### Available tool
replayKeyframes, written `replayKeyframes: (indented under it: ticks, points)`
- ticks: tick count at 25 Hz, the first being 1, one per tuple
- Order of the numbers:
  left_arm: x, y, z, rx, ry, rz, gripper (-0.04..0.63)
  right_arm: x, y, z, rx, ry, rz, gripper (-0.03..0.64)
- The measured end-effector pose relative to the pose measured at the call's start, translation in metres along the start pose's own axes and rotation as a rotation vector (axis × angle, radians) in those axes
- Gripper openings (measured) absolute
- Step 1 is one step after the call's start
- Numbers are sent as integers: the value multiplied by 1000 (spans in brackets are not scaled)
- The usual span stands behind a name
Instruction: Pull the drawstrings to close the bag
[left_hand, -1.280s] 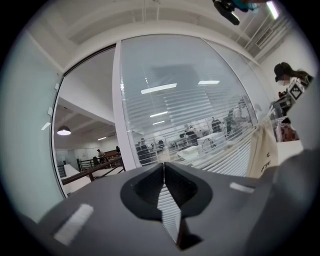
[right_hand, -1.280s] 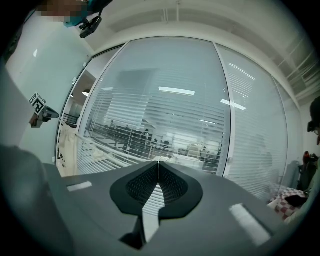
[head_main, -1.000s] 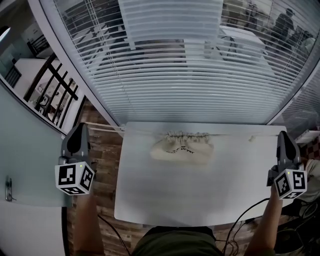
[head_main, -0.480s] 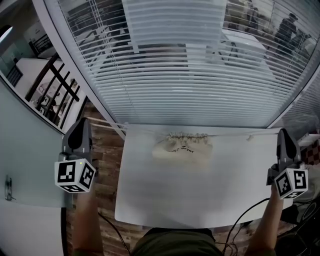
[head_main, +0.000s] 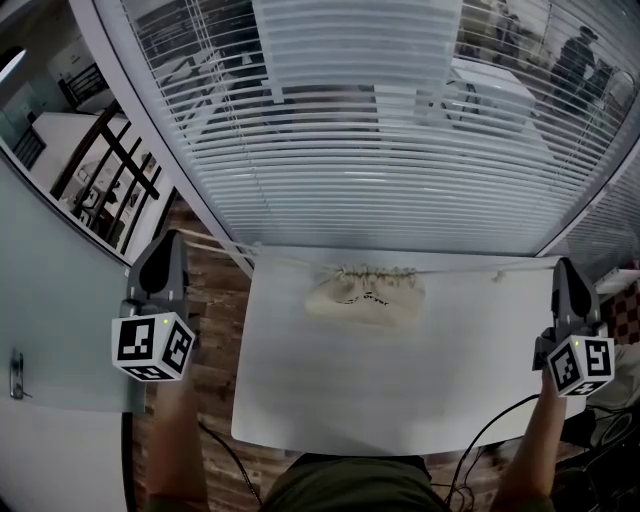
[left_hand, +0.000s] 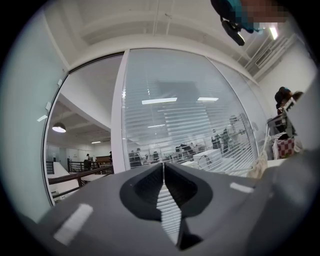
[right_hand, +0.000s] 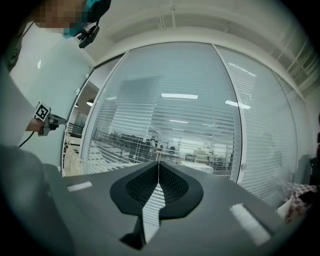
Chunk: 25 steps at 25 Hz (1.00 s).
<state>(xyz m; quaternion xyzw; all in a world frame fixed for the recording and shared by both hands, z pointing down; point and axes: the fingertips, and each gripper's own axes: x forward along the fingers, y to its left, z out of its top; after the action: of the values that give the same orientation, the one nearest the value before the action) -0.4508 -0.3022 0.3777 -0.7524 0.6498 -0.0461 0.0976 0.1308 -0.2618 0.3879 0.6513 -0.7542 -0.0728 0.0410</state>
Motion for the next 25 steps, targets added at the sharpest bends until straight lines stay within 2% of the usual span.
replayKeyframes:
  ticks: [25]
  points:
    - [-4,3,-1,4,15,3,14,-6,1,-8,-7,24,-4,17]
